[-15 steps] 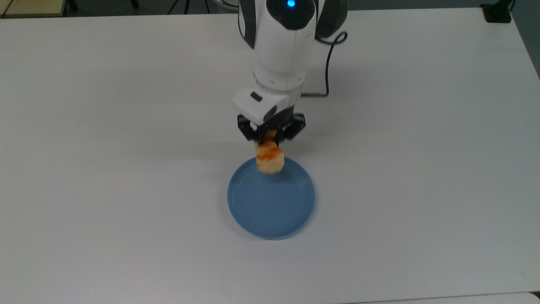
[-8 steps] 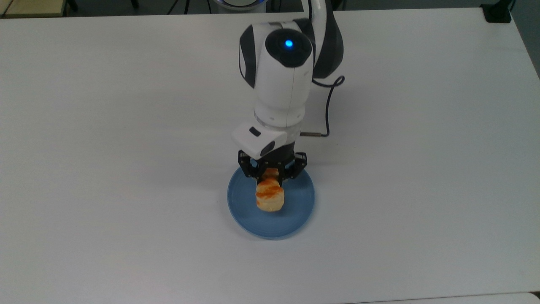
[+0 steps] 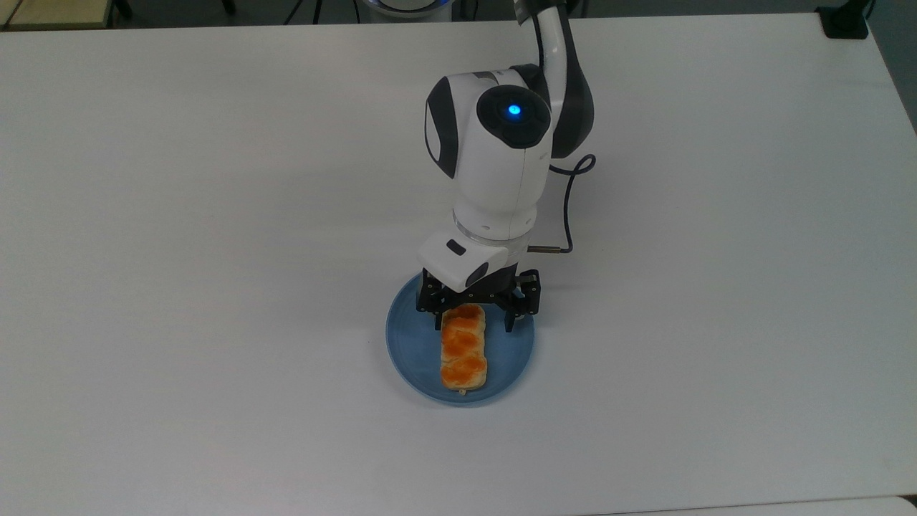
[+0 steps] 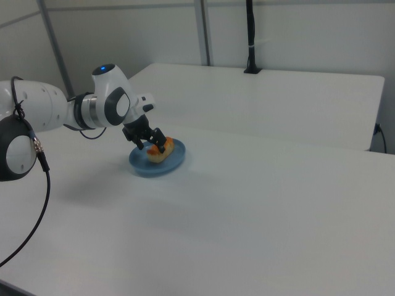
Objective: Put the bread on a plate
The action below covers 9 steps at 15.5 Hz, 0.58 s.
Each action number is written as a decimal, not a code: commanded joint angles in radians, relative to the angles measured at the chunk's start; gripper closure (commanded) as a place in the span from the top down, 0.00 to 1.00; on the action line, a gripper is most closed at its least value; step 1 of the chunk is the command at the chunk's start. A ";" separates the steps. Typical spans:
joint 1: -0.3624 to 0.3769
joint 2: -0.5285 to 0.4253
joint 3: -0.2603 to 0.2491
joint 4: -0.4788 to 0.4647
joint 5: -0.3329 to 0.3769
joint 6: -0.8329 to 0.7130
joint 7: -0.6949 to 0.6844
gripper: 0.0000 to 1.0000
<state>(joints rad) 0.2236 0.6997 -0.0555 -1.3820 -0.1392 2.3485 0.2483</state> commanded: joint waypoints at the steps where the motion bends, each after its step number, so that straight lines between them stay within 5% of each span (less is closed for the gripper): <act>1: 0.008 -0.092 -0.017 -0.026 -0.017 -0.060 0.031 1.00; 9: -0.067 -0.426 0.008 -0.172 -0.010 -0.449 0.022 1.00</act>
<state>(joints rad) 0.1811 0.4434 -0.0612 -1.4053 -0.1392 1.9673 0.2592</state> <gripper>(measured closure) 0.000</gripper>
